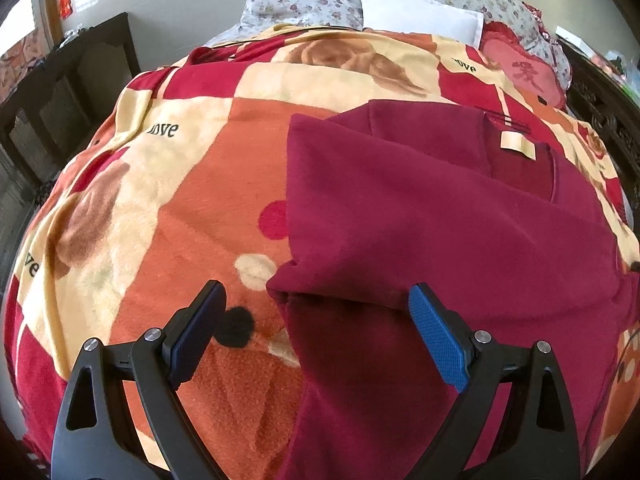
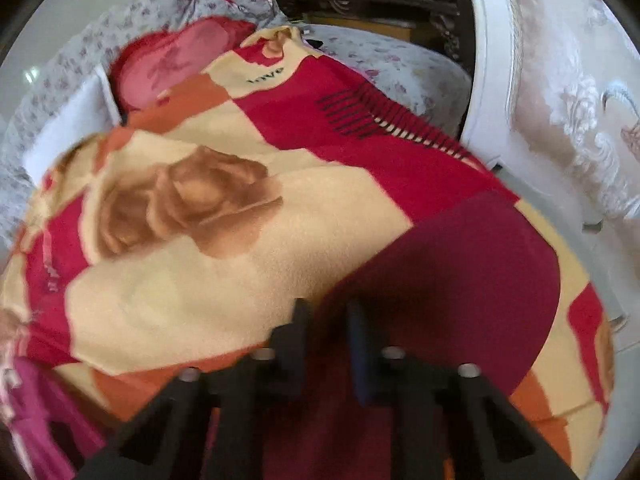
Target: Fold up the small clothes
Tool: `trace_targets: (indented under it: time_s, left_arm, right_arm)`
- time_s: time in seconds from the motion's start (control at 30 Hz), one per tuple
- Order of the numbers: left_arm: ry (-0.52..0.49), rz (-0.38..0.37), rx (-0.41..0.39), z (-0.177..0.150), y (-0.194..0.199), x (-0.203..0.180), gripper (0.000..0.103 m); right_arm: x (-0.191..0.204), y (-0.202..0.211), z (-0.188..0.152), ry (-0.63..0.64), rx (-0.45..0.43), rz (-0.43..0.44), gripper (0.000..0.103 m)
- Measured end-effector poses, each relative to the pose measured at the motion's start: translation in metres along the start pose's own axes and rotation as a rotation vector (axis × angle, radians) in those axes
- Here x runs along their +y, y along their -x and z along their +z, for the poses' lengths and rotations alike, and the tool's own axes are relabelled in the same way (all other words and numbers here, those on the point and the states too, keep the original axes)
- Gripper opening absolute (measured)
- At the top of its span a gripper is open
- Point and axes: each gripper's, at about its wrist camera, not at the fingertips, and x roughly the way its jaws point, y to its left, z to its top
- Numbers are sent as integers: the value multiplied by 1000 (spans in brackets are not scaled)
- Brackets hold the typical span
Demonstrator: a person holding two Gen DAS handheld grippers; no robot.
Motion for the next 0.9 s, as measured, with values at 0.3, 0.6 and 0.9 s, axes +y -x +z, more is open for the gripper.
trace_targets:
  time_s: [0.3,0.6,0.9]
  left_arm:
    - [81,-9,-46,14,16,22,93]
    - [142,-15,-75,19,28,41,93]
    - [196,-134,-76,23,22,47,93]
  right_arm:
    - [109,142,-17,305,-204,462,6]
    - [288,149,-150,785,-52,773,6]
    - [272,94,-195,760,152,722,41]
